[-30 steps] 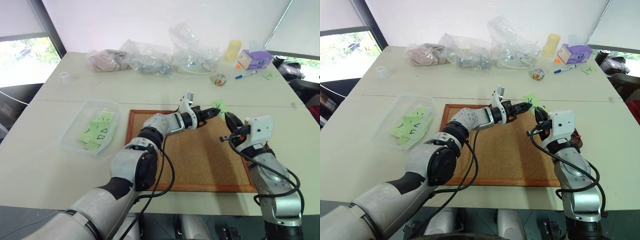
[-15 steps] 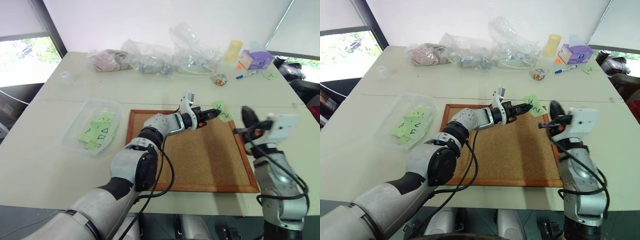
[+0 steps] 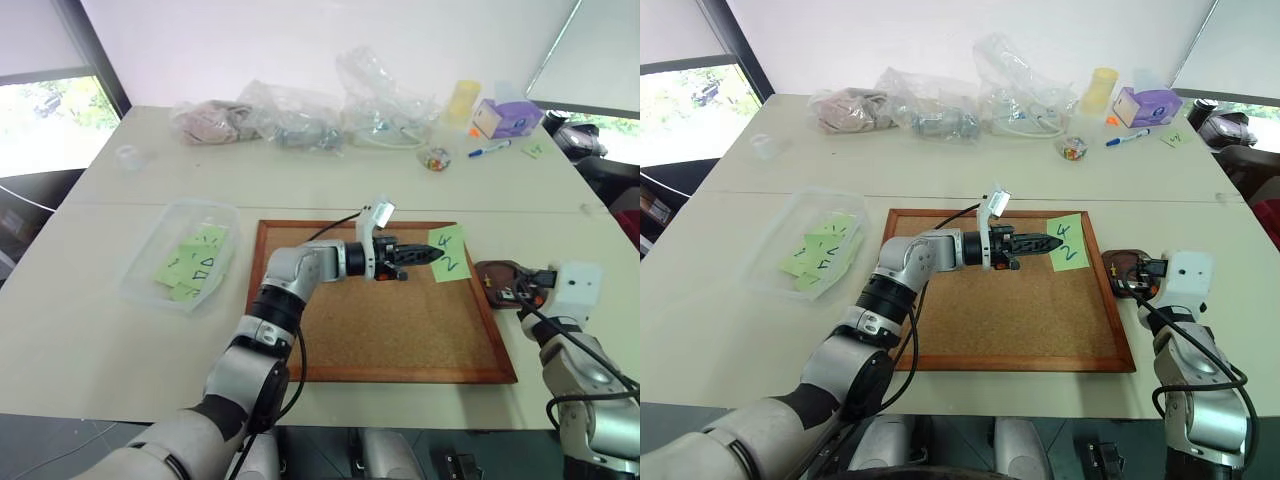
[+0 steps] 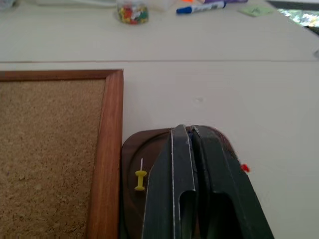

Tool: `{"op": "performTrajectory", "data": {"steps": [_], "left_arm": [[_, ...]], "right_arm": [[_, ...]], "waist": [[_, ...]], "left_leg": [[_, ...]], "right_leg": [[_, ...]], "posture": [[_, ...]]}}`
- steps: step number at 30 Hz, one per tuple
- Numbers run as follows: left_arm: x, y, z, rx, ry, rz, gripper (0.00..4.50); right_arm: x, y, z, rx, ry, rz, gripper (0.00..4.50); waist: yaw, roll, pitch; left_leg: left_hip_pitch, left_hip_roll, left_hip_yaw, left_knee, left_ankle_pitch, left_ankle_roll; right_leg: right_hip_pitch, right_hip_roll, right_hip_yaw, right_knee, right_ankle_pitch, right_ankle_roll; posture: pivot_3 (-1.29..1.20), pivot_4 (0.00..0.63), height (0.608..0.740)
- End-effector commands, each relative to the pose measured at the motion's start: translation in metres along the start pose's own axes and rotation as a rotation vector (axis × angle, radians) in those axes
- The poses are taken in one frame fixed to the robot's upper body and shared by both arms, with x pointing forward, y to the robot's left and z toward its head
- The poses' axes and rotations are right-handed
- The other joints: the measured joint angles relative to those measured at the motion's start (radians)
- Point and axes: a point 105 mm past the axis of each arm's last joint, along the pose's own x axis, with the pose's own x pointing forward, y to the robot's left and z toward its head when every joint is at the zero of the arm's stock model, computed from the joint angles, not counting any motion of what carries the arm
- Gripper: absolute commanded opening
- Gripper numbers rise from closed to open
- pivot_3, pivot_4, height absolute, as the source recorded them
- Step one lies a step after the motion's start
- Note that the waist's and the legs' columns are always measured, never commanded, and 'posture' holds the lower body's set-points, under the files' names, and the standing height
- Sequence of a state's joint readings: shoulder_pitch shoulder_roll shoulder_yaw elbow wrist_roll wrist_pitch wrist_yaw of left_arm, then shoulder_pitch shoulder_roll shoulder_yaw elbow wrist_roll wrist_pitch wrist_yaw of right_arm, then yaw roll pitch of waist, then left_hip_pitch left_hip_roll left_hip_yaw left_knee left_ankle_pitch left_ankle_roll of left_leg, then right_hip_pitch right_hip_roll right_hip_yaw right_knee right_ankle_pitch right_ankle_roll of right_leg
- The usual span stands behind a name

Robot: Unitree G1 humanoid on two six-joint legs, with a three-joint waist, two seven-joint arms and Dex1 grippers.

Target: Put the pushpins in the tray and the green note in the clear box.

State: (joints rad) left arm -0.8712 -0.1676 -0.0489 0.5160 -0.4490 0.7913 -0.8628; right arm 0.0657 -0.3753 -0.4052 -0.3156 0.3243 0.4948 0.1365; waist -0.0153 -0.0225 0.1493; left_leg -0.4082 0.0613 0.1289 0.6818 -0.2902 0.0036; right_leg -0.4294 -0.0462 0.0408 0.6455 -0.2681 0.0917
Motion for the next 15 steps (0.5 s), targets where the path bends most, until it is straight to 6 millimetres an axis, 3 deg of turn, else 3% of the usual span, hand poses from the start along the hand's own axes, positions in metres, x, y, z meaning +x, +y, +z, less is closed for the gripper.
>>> {"op": "performTrajectory", "data": {"steps": [1,3,5,7,12,13,15], "left_arm": [[0.0121,-0.0178,0.0047,0.019,-0.044,-0.048,0.02],[0.0121,-0.0176,0.0044,0.022,-0.045,-0.040,0.02],[0.0119,-0.0176,0.0036,0.020,-0.046,-0.038,0.00],[0.0113,-0.0170,0.0029,0.019,-0.046,-0.035,0.00],[0.0088,-0.0146,0.0025,0.018,-0.050,-0.023,0.00],[0.0087,-0.0144,0.0026,0.019,-0.050,-0.021,0.00],[0.0088,-0.0142,0.0027,0.020,-0.052,-0.018,0.00]], "right_arm": [[0.0075,-0.0037,0.0001,-0.005,0.006,0.012,0.00],[0.0100,-0.0045,-0.0019,-0.001,0.014,0.016,0.00],[0.0119,-0.0047,-0.0029,0.002,0.018,0.021,0.59],[0.0129,-0.0051,-0.0032,0.003,0.019,0.023,1.42],[0.0136,-0.0067,-0.0036,0.006,0.022,0.018,4.11],[0.0136,-0.0070,-0.0037,0.006,0.022,0.017,4.45],[0.0135,-0.0080,-0.0037,0.011,0.021,0.012,4.45]], "waist": [[0.002,0.000,0.000],[0.002,0.000,0.000],[0.001,0.000,0.000],[0.001,0.000,0.000],[0.001,0.000,0.000],[0.001,0.000,0.000],[0.001,0.000,0.000]], "left_leg": [[0.000,0.000,0.000,0.000,0.000,0.000],[0.000,0.000,0.000,0.000,0.000,0.000],[0.000,0.000,0.000,0.000,0.000,0.000],[0.000,0.000,0.000,0.000,0.000,0.000],[0.000,0.000,0.000,0.000,0.000,0.000],[0.000,0.000,0.000,0.000,0.000,0.000],[0.000,0.000,0.000,0.000,0.000,0.000]], "right_leg": [[0.000,0.000,0.000,0.000,0.000,0.000],[0.000,0.000,0.000,0.000,0.000,0.000],[0.000,0.000,0.000,0.000,0.000,0.000],[0.000,0.000,0.000,0.000,0.000,0.000],[0.000,0.000,0.000,0.000,0.000,0.001],[0.000,0.000,0.000,0.000,0.000,0.000],[0.000,0.000,0.000,0.000,0.000,0.000]], "posture": [[0.00,0.150,0.737],[0.00,0.150,0.737],[0.00,0.150,0.737],[0.00,0.150,0.737],[0.00,0.150,0.737],[0.00,0.150,0.737],[0.00,0.150,0.737]]}}
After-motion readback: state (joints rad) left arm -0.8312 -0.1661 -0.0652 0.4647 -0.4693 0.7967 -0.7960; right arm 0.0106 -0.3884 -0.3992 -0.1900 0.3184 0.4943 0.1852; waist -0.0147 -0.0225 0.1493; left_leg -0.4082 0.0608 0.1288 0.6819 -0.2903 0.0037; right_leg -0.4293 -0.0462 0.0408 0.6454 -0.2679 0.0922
